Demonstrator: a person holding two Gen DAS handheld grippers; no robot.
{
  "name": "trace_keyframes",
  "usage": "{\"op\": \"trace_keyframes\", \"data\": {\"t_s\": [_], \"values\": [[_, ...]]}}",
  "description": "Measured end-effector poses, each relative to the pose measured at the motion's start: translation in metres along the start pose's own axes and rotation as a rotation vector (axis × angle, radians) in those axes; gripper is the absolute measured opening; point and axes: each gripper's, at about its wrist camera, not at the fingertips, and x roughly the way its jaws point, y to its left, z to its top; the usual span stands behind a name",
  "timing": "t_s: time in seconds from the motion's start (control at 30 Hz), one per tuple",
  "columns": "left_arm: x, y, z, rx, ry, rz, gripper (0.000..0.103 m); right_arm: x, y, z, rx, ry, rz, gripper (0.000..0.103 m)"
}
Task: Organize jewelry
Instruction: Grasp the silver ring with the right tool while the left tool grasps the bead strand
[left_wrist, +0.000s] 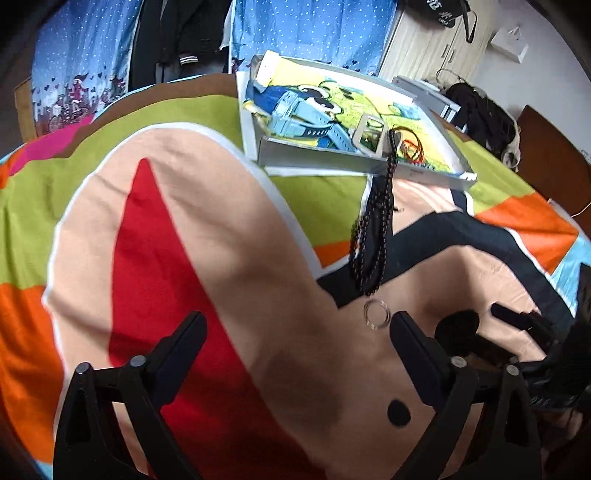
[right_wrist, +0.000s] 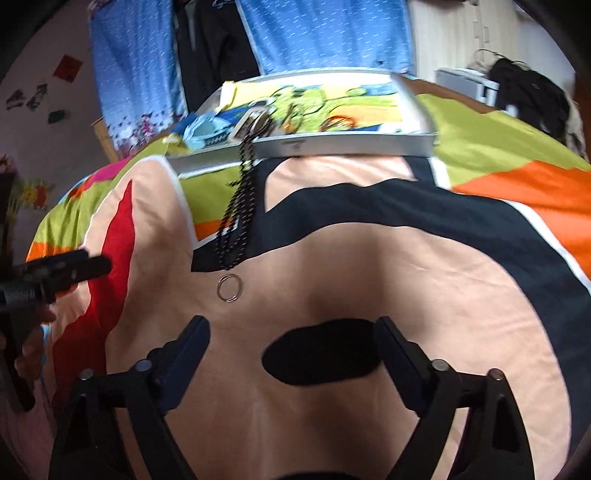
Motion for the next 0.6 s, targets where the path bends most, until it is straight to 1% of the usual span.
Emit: {"op": "trace_keyframes", "data": {"t_s": [0.13,0.23,0.27,0.37,0.4,0.47,0.5,0.57,0.6], "values": [[0.012,-0.002,0.011,0.044,-0.030,-0.054,0.093,0.022,0.008,0.004,-0.041,0.012,0.013,0.076],[0.023,-0.006,0.016,0.077,-0.041,-0.091,0.093,0.038,0.013,0.007,-0.073,0.018,0.019,0.072],[0.028,-0.006,0.017,0.084,-0.037,-0.100,0.089,0.043,0.015,0.007,-0.081,0.021,0.016,0.068],[0.045,-0.006,0.018,0.098,-0.011,-0.109,0.077,0.057,0.015,0.009,-0.096,0.035,0.001,0.064],[0.051,-0.004,0.018,0.100,0.000,-0.110,0.076,0.062,0.015,0.009,-0.095,0.040,-0.005,0.063],[0.060,-0.002,0.018,0.104,0.009,-0.107,0.074,0.068,0.014,0.011,-0.096,0.045,-0.011,0.057],[0.064,-0.001,0.018,0.106,0.014,-0.111,0.073,0.072,0.014,0.012,-0.096,0.047,-0.012,0.057],[0.071,0.001,0.019,0.103,0.024,-0.112,0.065,0.076,0.015,0.014,-0.097,0.045,0.002,0.054],[0.076,0.004,0.020,0.092,0.032,-0.119,0.065,0.078,0.016,0.014,-0.101,0.045,0.008,0.054]]}}
